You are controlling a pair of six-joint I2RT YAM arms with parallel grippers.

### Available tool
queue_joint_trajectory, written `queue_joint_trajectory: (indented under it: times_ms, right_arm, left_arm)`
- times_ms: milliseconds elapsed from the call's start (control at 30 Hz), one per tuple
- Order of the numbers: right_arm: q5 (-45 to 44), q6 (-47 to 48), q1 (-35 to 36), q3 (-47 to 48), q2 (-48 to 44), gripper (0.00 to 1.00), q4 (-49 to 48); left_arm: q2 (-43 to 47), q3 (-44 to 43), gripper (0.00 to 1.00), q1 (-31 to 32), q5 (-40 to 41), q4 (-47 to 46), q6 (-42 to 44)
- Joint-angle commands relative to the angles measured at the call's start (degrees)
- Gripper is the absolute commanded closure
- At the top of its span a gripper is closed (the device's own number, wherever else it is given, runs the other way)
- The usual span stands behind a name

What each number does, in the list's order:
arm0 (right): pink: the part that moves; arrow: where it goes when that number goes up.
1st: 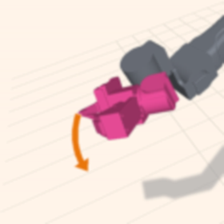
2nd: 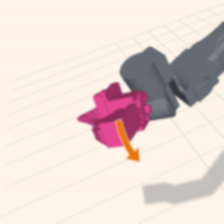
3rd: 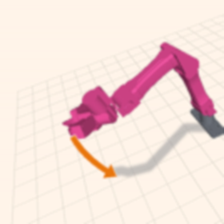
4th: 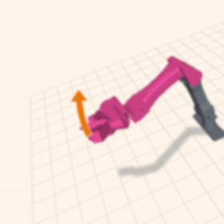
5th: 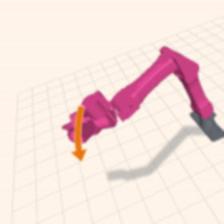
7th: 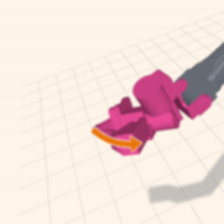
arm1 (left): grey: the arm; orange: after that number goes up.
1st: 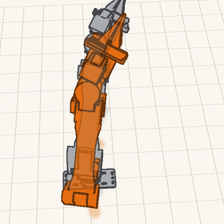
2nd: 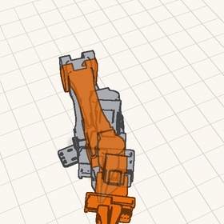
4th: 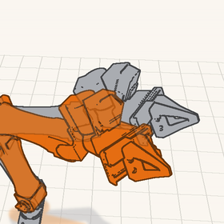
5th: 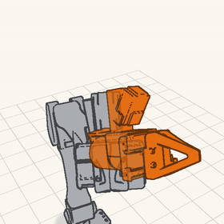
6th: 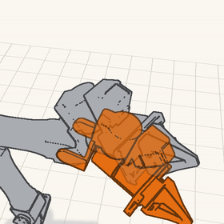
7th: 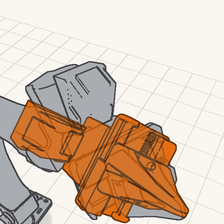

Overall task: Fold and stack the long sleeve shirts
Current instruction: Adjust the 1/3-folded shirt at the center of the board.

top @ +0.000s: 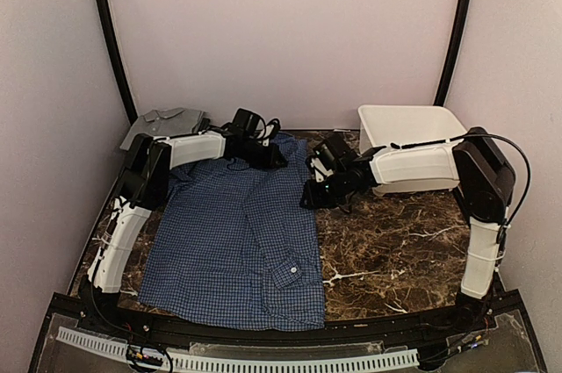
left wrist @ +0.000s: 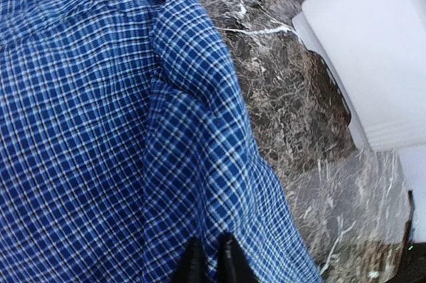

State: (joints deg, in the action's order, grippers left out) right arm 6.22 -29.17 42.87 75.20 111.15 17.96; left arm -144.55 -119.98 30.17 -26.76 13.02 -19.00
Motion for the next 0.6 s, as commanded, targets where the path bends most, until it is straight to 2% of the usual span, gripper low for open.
queue_joint_trajectory:
  times_ms: [0,33,133,367,567]
  right_arm:
    - [0.27,-0.27,0.33,-0.66,0.76,0.64,-1.91]
    - [0.26,-0.31,0.37,-0.73,0.86,0.65,-1.98]
    - [0.44,-0.34,0.45,-1.12,1.04,0.65,-2.25]
    - [0.31,-0.84,0.55,-2.65,1.35,0.66,-3.22]
    - [-0.11,-0.98,0.55,-3.45,1.61,0.67,-3.59]
  left_arm:
    - [0.84,-2.15,0.97,0.31,-1.78,-0.83,-0.4]
    - [1.06,-2.02,1.0,0.37,-1.34,-0.83,-0.37]
    - [3.52,-1.19,1.0,0.93,1.66,-1.04,0.97]
    - [11.76,6.01,1.0,5.35,17.08,-3.64,5.45]
    - [14.39,11.14,1.0,9.41,23.95,-4.88,8.18]
